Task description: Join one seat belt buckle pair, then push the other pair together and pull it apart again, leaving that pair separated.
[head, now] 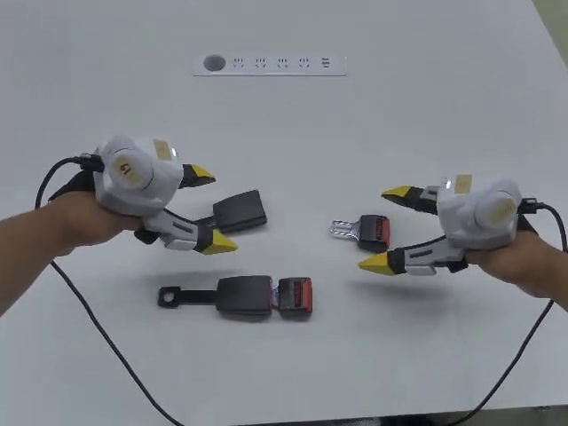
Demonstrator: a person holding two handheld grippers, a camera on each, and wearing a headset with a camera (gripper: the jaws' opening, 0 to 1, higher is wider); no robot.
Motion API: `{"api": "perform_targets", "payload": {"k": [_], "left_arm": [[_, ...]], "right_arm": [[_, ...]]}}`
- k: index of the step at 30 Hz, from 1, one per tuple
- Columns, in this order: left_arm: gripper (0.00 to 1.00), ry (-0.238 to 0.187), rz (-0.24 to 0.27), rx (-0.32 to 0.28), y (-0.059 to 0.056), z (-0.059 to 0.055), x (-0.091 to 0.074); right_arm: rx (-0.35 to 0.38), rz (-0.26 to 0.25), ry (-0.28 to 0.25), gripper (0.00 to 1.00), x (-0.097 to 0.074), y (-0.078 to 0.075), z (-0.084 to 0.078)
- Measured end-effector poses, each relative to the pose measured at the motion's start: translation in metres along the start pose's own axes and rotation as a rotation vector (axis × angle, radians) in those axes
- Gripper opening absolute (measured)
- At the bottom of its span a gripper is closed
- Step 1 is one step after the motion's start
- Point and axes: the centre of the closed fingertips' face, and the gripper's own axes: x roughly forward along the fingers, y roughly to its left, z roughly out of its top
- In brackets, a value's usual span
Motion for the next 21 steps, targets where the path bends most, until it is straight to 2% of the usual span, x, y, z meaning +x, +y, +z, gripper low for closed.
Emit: {"api": "perform_targets", "payload": {"k": [7, 14, 21], "left_arm": [[0.7, 0.025, -0.025, -0.004, 0.003, -0.009, 0.013], [0.66, 0.033, -0.051, -0.002, 0.003, -0.011, 0.026], [0.61, 0.065, -0.065, 0.035, 0.002, -0.019, 0.031]], "right_arm": [[0.001, 0.045, 0.038, 0.73, 0.007, 0.0, -0.012], [-0.005, 0.065, 0.057, 0.69, 0.008, -0.001, -0.018], [-0.03, 0.091, 0.066, 0.65, 0.01, 0.0, -0.021]]}}
